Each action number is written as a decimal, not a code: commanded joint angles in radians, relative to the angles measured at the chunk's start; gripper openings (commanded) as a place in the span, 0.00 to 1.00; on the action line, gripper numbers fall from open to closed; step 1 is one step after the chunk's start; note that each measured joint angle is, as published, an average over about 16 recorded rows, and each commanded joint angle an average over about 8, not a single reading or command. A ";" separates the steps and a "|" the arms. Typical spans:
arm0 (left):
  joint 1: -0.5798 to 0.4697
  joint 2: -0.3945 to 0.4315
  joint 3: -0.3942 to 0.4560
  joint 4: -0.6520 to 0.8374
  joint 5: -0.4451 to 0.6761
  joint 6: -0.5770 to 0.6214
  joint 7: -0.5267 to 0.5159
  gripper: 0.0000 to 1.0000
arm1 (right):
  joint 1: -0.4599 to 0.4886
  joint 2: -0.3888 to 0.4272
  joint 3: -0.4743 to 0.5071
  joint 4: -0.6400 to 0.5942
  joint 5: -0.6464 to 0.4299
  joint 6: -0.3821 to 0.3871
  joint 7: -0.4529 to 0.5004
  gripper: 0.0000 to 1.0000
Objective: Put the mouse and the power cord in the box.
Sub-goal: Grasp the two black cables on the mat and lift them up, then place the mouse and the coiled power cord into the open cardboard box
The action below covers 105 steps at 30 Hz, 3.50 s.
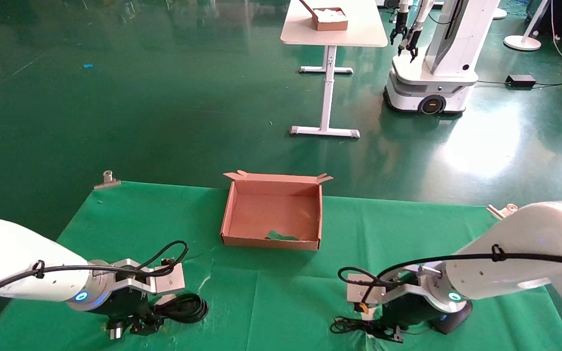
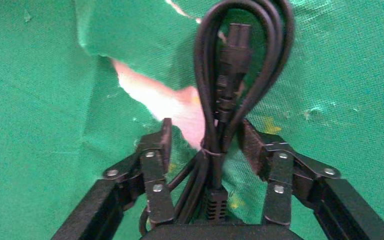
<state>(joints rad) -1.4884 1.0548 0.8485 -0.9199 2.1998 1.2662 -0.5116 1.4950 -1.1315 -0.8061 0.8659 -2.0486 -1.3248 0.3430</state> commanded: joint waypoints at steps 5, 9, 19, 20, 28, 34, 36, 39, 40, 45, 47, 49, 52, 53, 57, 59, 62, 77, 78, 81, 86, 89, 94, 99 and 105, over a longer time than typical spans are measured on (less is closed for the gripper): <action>0.000 0.000 0.000 0.000 0.000 0.000 0.000 0.00 | -0.001 0.001 0.000 0.003 0.001 0.000 0.000 0.00; 0.000 0.000 0.000 0.000 0.001 0.000 0.000 0.00 | -0.001 0.001 0.000 0.003 0.001 -0.001 -0.001 0.00; 0.000 0.000 0.000 -0.001 0.002 -0.002 0.000 0.00 | -0.002 0.002 0.000 0.005 0.002 -0.001 -0.001 0.00; 0.000 0.000 0.000 -0.001 0.002 -0.002 0.000 0.00 | -0.002 0.002 0.000 0.005 0.002 -0.001 -0.001 0.00; 0.000 0.000 0.000 0.000 0.002 -0.002 0.000 0.00 | -0.002 0.002 0.000 0.005 0.002 -0.002 -0.001 0.00; 0.000 0.000 0.000 0.000 0.002 -0.002 0.000 0.00 | -0.002 0.002 0.000 0.006 0.002 -0.002 -0.001 0.00; 0.000 0.000 0.000 0.000 0.002 -0.002 0.000 0.00 | -0.002 0.003 0.000 0.006 0.002 -0.002 -0.001 0.00; 0.000 0.000 0.000 0.000 0.002 -0.001 0.000 0.00 | -0.002 0.002 0.001 0.005 0.002 -0.001 -0.001 0.00; -0.001 0.000 0.000 -0.001 0.002 -0.001 0.000 0.00 | -0.001 0.003 0.001 0.005 0.002 -0.001 -0.001 0.00; -0.016 -0.007 -0.011 -0.015 -0.014 0.003 0.008 0.00 | 0.017 0.011 0.011 0.018 0.009 -0.001 0.000 0.00; -0.031 -0.015 -0.025 -0.025 -0.042 0.014 0.014 0.00 | 0.033 0.021 0.021 0.035 0.016 -0.003 0.002 0.00; -0.051 -0.022 -0.043 -0.035 -0.076 0.028 0.023 0.00 | 0.052 0.035 0.033 0.058 0.023 -0.005 0.008 0.00; -0.088 -0.025 -0.074 -0.042 -0.135 0.048 0.036 0.00 | 0.079 0.059 0.051 0.101 0.031 -0.011 0.025 0.00; -0.101 -0.022 -0.083 -0.042 -0.151 0.050 0.040 0.00 | 0.087 0.067 0.056 0.117 0.033 -0.012 0.033 0.00; -0.144 0.018 -0.102 -0.035 -0.173 0.020 0.059 0.00 | 0.114 0.098 0.078 0.178 0.034 -0.016 0.070 0.00; -0.161 0.056 -0.105 -0.019 -0.167 -0.016 0.060 0.00 | 0.125 0.114 0.090 0.206 0.036 -0.015 0.092 0.00; -0.178 0.130 -0.103 0.024 -0.143 -0.092 0.062 0.00 | 0.138 0.141 0.109 0.245 0.040 -0.015 0.125 0.00; -0.121 0.324 0.255 0.152 0.124 -0.583 0.008 0.55 | 0.171 0.257 0.096 0.472 -0.075 -0.114 0.249 0.00; -0.124 0.324 0.279 0.154 0.124 -0.592 -0.012 0.67 | 0.173 0.261 0.095 0.475 -0.078 -0.119 0.252 0.00; -0.137 0.323 0.345 0.155 0.120 -0.612 -0.065 1.00 | 0.180 0.266 0.093 0.479 -0.085 -0.129 0.253 0.00; -0.160 0.323 0.430 0.153 0.104 -0.632 -0.134 1.00 | 0.201 0.261 0.093 0.481 -0.094 -0.131 0.251 0.00; -0.171 0.322 0.470 0.152 0.094 -0.642 -0.164 1.00 | 0.223 0.249 0.088 0.482 -0.110 -0.131 0.243 0.00; -0.187 0.322 0.524 0.152 0.079 -0.657 -0.203 1.00 | 0.268 0.224 0.076 0.485 -0.140 -0.137 0.223 0.00; -0.199 0.322 0.566 0.152 0.065 -0.670 -0.230 1.00 | 0.293 0.207 0.067 0.485 -0.157 -0.139 0.210 0.00; -0.220 0.319 0.591 0.185 0.046 -0.676 -0.286 1.00 | 0.305 0.177 0.061 0.485 -0.156 -0.121 0.190 0.00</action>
<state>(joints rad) -1.7149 1.3718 1.4345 -0.7159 2.2553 0.5976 -0.8109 1.8009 -0.9647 -0.7549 1.3509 -2.2190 -1.4409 0.5214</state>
